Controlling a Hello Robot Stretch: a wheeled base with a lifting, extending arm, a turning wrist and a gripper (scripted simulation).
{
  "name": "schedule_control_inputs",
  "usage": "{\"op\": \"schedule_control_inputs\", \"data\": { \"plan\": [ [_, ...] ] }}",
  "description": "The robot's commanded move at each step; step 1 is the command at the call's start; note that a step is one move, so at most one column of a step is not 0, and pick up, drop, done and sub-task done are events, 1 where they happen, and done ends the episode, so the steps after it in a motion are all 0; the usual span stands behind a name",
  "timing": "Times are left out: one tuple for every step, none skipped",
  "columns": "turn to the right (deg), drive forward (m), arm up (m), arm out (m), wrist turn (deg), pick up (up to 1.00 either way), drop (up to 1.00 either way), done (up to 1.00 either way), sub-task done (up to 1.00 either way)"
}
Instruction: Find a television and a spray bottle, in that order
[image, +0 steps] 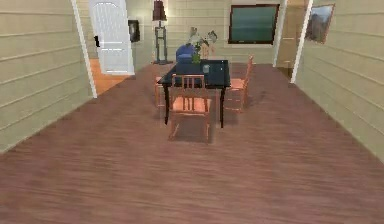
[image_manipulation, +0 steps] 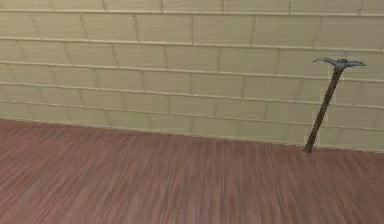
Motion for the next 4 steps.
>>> {"op": "schedule_control_inputs", "data": {
  "plan": [
    [45.0,0.00,0.00,0.00,0.0,0.00,0.00,0.00,0.00],
    [45.0,0.00,0.00,0.00,0.0,0.00,0.00,0.00,0.00],
    [6.0,0.00,0.00,0.00,0.0,0.00,0.00,0.00,0.00],
    [0.0,0.20,0.00,0.00,0.0,0.00,0.00,0.00,0.00]
  ]
}}
